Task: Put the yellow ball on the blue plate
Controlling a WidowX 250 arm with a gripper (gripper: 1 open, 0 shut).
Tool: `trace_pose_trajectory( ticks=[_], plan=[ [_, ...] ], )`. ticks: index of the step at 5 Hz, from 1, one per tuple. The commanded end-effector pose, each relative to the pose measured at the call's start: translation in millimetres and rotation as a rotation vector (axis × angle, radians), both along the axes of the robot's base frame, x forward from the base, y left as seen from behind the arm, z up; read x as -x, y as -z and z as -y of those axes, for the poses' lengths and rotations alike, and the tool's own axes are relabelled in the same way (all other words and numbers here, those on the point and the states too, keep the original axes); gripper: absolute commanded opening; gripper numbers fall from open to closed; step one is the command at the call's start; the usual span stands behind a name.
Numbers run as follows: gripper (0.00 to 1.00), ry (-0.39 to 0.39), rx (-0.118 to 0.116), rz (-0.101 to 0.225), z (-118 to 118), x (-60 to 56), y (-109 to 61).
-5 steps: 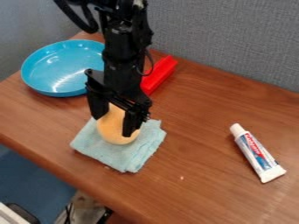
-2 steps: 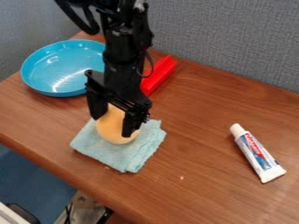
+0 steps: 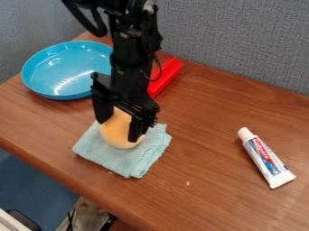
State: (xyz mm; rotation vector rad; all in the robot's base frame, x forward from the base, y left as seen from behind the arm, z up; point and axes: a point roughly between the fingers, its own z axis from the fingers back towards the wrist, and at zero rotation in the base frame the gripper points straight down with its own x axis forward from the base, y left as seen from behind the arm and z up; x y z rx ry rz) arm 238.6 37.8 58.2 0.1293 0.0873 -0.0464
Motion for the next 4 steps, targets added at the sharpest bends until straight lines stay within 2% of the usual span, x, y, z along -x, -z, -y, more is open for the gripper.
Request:
trace_pose_trajectory(
  ticks=[1,4],
  plan=[
    [1.0,0.022,-0.017,0.022,1.7,-8.1,-5.9],
    [1.0,0.02,-0.024,0.01,2.0,-10.3,-6.1]
  ],
)
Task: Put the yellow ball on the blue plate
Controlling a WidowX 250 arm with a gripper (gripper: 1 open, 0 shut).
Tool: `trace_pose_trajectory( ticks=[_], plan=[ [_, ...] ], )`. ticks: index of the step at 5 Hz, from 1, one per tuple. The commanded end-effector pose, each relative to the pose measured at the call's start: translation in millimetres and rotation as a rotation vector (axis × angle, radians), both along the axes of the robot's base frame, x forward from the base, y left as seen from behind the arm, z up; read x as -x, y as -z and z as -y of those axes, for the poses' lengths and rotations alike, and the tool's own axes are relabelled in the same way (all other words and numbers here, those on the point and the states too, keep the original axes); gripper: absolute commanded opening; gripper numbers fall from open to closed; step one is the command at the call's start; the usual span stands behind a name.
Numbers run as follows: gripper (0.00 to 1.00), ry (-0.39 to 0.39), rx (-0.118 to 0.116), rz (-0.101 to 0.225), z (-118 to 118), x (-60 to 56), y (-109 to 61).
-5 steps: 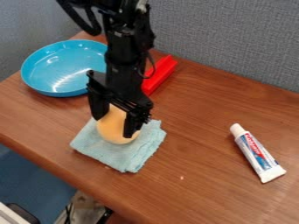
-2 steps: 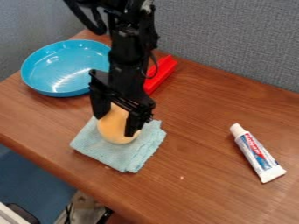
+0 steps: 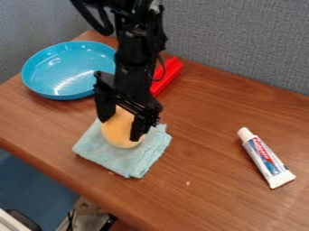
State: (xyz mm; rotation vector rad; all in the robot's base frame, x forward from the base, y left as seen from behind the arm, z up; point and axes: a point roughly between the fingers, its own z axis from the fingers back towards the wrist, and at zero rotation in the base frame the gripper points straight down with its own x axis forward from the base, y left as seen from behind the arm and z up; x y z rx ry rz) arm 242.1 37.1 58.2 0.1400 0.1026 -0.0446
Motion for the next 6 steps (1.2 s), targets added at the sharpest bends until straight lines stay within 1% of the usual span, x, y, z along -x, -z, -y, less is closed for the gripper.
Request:
trace_pose_trajectory(
  ticks=[1,6],
  plan=[
    [1.0,0.02,-0.014,0.022,0.9,-7.1,-5.5],
    [1.0,0.004,-0.014,0.009,-2.3,-7.1,-3.1]
  ],
)
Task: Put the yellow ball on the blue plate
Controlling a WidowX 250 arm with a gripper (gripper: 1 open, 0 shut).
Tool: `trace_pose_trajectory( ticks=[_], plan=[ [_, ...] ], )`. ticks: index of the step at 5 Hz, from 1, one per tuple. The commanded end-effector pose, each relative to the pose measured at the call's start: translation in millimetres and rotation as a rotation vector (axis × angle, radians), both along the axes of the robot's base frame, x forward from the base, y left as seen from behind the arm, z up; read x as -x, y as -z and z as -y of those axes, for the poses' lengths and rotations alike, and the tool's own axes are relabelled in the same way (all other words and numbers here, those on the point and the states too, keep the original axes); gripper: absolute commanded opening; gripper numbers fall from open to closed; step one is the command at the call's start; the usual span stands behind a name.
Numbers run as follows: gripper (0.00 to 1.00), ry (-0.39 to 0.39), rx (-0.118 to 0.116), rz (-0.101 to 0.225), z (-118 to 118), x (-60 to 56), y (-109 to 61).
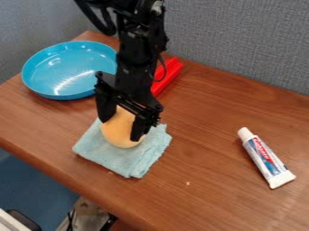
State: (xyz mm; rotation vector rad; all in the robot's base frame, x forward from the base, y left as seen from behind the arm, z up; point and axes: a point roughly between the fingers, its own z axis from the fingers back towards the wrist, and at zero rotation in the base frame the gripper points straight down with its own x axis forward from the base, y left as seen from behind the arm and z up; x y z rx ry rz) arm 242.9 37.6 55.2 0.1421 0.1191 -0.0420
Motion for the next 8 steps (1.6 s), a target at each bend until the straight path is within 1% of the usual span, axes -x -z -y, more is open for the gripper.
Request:
trace_pose_trajectory(
  ticks=[1,5,6,8],
  plan=[
    [1.0,0.004,-0.012,0.023,-2.3,-6.0,-5.9],
    [1.0,-0.007,-0.015,0.015,-4.7,-5.4,-5.9],
    [0.0,-0.009,-0.011,0.012,-6.2,-6.6,-3.0],
    [0.0,-0.01,-0.005,0.013,-7.8,-7.1,-6.6]
  ],
)
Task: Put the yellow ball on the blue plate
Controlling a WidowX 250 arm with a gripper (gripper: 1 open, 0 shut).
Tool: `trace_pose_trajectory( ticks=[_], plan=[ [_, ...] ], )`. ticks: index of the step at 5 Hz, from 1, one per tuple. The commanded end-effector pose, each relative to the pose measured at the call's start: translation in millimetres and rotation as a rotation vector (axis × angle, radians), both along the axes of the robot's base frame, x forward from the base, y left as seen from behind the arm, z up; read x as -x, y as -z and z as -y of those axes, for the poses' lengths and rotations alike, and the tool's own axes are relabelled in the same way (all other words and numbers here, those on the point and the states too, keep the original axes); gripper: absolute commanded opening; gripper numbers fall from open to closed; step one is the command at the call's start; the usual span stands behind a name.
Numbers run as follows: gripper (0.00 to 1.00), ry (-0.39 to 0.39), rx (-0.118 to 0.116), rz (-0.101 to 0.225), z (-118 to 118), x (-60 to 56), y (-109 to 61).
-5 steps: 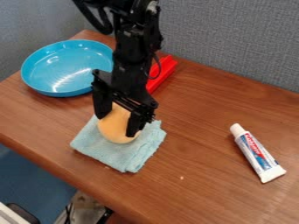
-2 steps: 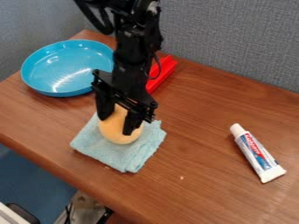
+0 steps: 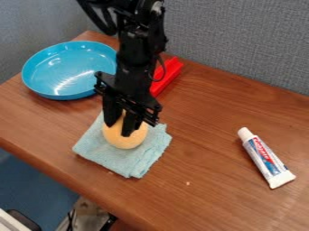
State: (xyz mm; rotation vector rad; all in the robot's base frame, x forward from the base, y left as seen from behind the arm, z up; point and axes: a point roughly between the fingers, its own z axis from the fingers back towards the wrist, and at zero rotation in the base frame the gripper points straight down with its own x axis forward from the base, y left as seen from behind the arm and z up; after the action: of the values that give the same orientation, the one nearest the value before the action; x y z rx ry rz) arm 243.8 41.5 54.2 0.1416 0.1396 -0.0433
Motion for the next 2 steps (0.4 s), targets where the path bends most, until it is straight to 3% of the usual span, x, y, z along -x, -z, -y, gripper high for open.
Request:
trace_pose_trajectory(
  ticks=[1,2],
  plan=[
    [0.0,-0.011,-0.002,0.034,-4.8,-6.3,-10.6],
    [0.0,-0.012,0.002,0.034,-5.6,-6.5,-13.8]
  ],
)
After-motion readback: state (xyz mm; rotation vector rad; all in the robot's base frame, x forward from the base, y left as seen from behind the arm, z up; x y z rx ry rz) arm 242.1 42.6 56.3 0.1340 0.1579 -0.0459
